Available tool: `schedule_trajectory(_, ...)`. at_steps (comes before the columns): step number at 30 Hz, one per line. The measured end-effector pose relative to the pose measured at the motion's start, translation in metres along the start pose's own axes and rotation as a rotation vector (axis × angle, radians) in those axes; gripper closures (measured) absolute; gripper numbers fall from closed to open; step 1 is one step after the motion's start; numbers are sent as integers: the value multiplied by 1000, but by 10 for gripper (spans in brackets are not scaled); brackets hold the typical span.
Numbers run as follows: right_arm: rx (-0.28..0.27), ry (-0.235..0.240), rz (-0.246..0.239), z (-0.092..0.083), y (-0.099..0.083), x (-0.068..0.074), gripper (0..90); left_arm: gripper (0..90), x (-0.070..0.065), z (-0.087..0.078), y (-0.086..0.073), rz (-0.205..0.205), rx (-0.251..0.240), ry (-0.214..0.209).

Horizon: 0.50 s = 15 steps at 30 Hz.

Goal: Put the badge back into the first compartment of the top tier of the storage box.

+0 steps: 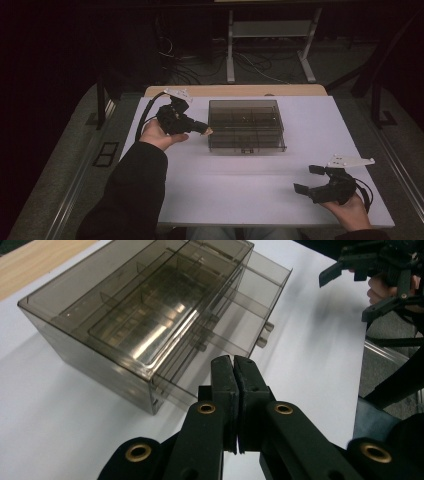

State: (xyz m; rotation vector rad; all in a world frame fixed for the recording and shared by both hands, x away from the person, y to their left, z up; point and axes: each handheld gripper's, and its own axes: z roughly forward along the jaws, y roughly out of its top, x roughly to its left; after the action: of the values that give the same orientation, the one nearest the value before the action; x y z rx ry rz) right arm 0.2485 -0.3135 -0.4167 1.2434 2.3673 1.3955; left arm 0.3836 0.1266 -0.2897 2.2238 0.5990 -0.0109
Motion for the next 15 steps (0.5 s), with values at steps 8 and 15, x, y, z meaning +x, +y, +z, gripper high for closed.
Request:
schedule_trajectory(8, -1, 0, -1, 0, 0, -1, 3, 882, -3, 8, 10, 19, 0, -5)
schedule_trajectory(15, 1, 0, -1, 0, 0, -1, 3, 882, -5, 18, 14, 30, 4, -16)
